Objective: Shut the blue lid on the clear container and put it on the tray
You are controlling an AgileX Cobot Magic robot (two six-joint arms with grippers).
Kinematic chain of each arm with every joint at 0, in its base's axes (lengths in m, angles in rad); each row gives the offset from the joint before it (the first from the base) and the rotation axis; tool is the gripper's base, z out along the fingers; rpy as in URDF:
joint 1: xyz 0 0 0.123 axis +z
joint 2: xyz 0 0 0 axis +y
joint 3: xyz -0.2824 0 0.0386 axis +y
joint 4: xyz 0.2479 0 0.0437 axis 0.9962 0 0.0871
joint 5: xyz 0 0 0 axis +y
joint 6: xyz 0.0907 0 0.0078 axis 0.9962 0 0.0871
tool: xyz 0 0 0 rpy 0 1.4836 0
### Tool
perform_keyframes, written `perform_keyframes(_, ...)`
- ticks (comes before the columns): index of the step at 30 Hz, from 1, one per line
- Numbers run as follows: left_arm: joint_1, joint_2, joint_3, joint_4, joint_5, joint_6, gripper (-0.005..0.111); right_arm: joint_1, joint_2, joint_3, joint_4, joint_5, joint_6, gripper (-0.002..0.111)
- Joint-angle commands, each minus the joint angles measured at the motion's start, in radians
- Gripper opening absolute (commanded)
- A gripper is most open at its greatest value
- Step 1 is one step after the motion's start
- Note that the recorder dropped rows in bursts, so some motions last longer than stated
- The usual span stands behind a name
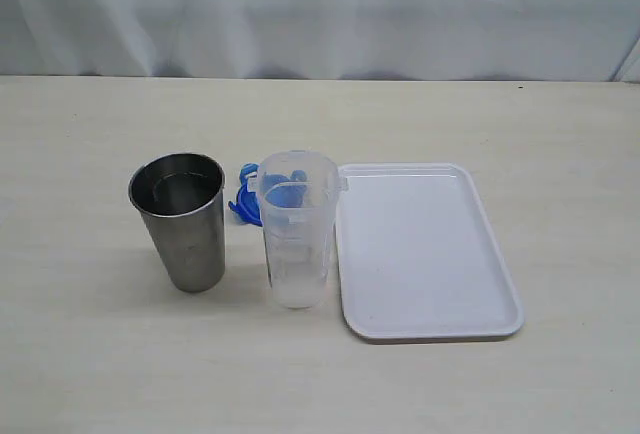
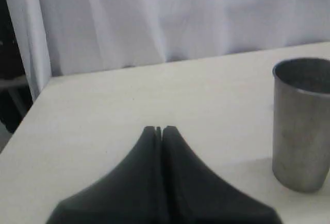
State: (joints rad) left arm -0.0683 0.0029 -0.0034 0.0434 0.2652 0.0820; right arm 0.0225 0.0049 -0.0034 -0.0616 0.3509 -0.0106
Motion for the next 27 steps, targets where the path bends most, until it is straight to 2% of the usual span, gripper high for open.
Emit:
perform_keyframes(1, -0.005, -0.003, 0.003, -0.003, -0.149, -0.004, 0.000, -0.008, -0.005, 0.003, 0.002, -0.004, 0.003, 0.005)
perform_keyframes(4, -0.005, -0.003, 0.003, -0.003, -0.229, -0.004, 0.000, -0.008, -0.005, 0.003, 0.002, -0.004, 0.003, 0.005)
perform_keyframes(8, -0.005, -0.003, 0.003, -0.003, -0.456, -0.030, 0.000, -0.008, -0.005, 0.003, 0.002, -0.004, 0.003, 0.005)
perform_keyframes(13, -0.005, -0.003, 0.003, -0.003, -0.636, -0.331, 0.000, -0.008, -0.005, 0.003, 0.002, -0.004, 0.003, 0.005)
perform_keyframes(15, -0.005, -0.003, 0.003, -0.003, -0.703, -0.352, 0.000, -0.008, -0.005, 0.003, 0.002, -0.004, 0.003, 0.005)
perform_keyframes(17, -0.005, -0.003, 0.003, -0.003, -0.712, -0.352, 0.002, -0.008, -0.005, 0.003, 0.002, -0.004, 0.003, 0.005)
perform_keyframes(20, -0.007, -0.003, -0.023, 0.008, -0.707, -0.352, 0.020, -0.008, -0.005, 0.003, 0.002, -0.004, 0.003, 0.005)
perform_keyframes(22, -0.007, -0.003, -0.036, 0.008, -0.705, -0.350, 0.041, -0.008, -0.005, 0.003, 0.002, -0.004, 0.003, 0.005)
perform_keyframes(24, -0.007, -0.003, -0.045, 0.010, -0.705, -0.346, 0.068, -0.008, -0.005, 0.003, 0.002, -0.004, 0.003, 0.005)
perform_keyframes(26, -0.007, -0.003, -0.053, 0.059, -0.710, -0.344, 0.087, -0.008, -0.005, 0.003, 0.002, -0.004, 0.003, 0.005)
perform_keyframes(27, -0.007, -0.003, -0.057, 0.074, -0.715, -0.347, 0.092, -0.008, -0.005, 0.003, 0.002, -0.004, 0.003, 0.005)
